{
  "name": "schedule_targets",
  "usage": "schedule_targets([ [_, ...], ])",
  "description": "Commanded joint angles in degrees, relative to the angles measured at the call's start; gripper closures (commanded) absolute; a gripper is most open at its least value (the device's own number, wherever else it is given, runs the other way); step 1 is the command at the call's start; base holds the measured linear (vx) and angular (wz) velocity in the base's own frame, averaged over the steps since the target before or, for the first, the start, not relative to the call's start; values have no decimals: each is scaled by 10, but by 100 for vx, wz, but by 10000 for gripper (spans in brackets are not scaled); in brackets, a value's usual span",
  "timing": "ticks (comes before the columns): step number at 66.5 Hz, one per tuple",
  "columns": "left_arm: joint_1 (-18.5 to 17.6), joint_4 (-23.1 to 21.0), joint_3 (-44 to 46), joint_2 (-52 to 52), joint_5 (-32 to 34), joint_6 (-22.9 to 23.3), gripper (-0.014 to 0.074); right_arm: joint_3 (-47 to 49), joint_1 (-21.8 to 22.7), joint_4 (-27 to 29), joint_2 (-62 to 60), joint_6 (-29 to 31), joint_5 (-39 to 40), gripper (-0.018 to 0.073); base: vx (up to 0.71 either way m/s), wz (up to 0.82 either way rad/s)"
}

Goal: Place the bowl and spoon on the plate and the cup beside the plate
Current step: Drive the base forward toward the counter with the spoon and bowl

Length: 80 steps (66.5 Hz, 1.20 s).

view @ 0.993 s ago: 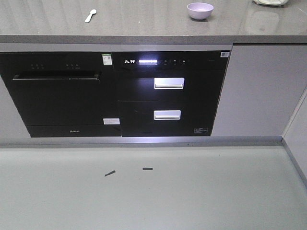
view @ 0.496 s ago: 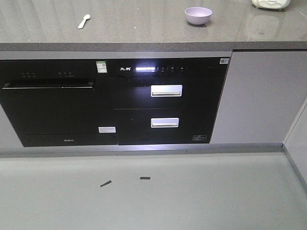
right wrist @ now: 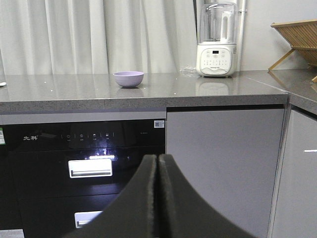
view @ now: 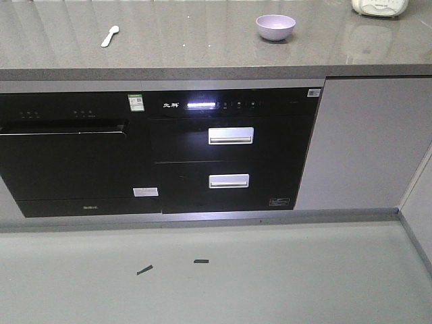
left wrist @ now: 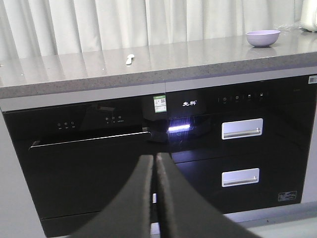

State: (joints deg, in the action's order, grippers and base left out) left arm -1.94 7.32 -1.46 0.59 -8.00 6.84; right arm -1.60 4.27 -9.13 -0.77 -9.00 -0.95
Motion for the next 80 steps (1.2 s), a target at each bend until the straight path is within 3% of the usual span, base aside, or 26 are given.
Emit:
schedule_targets([
  [1,-1,-1,4,-4,43,4,603,-2,1,-3,-4,4,45,566,11,1],
  [80,-1,-1,4,-4,43,4,603,-2,1,-3,-4,4,45,566,12,-1],
])
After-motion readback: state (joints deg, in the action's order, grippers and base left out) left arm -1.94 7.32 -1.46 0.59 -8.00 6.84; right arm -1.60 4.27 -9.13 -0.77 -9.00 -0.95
